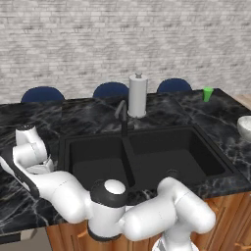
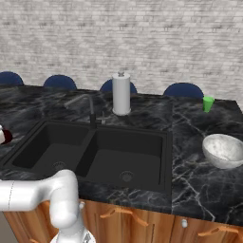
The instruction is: Pick the mug and place it in the sink. Pick the bowl and place it in the open cabinet and then close the cabinet.
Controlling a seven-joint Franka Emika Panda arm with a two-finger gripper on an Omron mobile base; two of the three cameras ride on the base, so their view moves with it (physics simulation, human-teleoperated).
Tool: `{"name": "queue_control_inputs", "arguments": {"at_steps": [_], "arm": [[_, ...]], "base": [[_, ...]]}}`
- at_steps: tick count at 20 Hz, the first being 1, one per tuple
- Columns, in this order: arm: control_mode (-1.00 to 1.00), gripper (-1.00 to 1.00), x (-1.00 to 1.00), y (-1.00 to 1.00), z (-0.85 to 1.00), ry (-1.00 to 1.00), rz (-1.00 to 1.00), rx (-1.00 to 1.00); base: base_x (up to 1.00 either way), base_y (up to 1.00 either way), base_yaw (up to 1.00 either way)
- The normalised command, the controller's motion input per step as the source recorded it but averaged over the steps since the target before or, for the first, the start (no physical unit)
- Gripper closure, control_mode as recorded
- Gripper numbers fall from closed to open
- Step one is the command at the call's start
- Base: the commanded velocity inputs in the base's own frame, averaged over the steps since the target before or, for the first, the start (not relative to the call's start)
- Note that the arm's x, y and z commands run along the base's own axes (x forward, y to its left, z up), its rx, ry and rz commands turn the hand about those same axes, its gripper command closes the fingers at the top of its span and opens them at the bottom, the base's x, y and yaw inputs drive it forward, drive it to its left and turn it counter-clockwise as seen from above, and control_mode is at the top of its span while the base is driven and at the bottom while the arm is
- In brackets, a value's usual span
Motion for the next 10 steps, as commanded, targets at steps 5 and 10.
{"name": "queue_control_inputs", "arguments": {"at_steps": [5, 10], "arm": [[-1.00, -1.00, 0.14, 0.16, -0.08, 0.00, -0.02, -0.01], [-1.00, -1.00, 0.07, -0.01, -0.11, 0.00, -0.02, 0.00]], "base": [[0.00, 0.00, 0.00], [0.00, 0.00, 0.00]]}}
